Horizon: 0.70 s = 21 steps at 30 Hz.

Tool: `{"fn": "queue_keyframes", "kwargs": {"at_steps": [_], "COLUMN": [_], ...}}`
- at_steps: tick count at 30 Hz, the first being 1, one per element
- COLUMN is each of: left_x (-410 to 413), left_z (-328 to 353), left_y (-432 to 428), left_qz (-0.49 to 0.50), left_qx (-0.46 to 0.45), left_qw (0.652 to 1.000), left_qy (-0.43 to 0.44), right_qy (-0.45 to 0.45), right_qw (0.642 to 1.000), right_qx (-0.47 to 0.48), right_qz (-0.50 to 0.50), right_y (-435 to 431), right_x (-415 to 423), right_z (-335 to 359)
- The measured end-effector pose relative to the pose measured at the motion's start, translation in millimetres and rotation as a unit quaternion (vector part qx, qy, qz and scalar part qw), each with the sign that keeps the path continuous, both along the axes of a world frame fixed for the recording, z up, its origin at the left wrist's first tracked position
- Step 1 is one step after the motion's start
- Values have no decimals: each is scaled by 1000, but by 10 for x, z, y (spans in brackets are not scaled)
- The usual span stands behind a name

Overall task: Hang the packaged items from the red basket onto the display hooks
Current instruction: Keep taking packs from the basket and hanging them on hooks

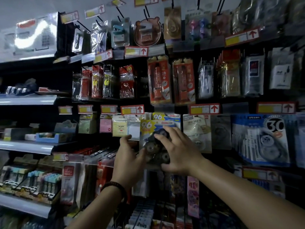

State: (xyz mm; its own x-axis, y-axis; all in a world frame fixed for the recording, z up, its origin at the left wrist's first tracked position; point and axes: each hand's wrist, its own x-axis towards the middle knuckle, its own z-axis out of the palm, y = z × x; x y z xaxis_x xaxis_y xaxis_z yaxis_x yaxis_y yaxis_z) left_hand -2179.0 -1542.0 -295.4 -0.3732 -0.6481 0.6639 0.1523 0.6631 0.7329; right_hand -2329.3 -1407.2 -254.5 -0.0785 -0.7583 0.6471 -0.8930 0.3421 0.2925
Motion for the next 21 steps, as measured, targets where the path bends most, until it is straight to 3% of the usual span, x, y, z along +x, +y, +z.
{"fn": "queue_keyframes", "kwargs": {"at_steps": [7,21], "left_x": [67,36], "left_z": [-9,-125], "left_y": [-4,-63], "left_qz": [64,58], "left_qx": [-145,-176], "left_qw": [982,973], "left_qy": [-104,-136], "right_qy": [50,76], "right_qw": [993,984], "right_qx": [0,-31], "right_qz": [-106,-156], "right_y": [-150,-282], "right_x": [-128,-107], "right_z": [102,230]}}
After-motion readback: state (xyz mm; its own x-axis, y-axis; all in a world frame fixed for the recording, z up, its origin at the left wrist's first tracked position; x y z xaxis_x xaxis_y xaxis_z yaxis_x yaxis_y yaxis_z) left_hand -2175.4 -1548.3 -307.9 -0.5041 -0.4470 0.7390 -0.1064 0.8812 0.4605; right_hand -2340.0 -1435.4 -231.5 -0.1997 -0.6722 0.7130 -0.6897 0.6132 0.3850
